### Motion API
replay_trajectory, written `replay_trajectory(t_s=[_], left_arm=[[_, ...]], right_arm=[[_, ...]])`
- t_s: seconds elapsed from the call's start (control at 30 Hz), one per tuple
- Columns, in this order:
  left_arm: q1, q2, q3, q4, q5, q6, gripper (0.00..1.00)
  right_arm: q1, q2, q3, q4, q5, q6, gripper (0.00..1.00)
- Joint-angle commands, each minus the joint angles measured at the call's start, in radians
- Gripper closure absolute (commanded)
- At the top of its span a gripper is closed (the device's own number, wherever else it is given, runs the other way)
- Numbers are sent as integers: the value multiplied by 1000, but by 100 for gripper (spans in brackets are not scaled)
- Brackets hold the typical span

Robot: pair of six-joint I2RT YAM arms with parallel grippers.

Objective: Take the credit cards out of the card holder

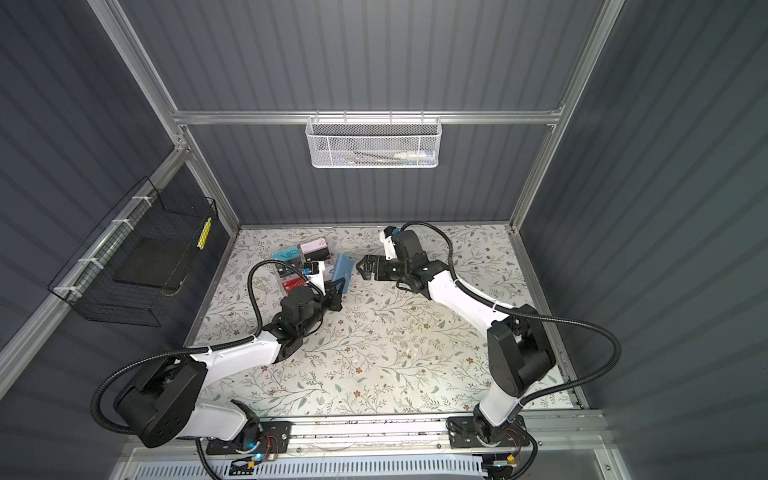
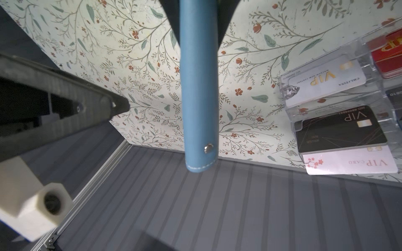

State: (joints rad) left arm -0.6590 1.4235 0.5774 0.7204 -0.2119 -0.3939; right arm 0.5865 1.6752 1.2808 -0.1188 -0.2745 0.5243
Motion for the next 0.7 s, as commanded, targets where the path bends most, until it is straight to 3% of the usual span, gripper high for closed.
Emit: replay_trajectory(t_s=[0.0,0.13,0.4,0.67], left_arm=[[-22,2,-19,137,-96,77,100],[-28,9,-33,156,-99,78,100],[-33,4,-42,186,-101,90,100],[-34,27,-37,188,-111,90,100]], right_arm=[[36,11,2,60,40,90,1],[54,40,19,67,32,118,4],[71,93,37,95,2,140,27],[80,82,44,103,-12,143,29]])
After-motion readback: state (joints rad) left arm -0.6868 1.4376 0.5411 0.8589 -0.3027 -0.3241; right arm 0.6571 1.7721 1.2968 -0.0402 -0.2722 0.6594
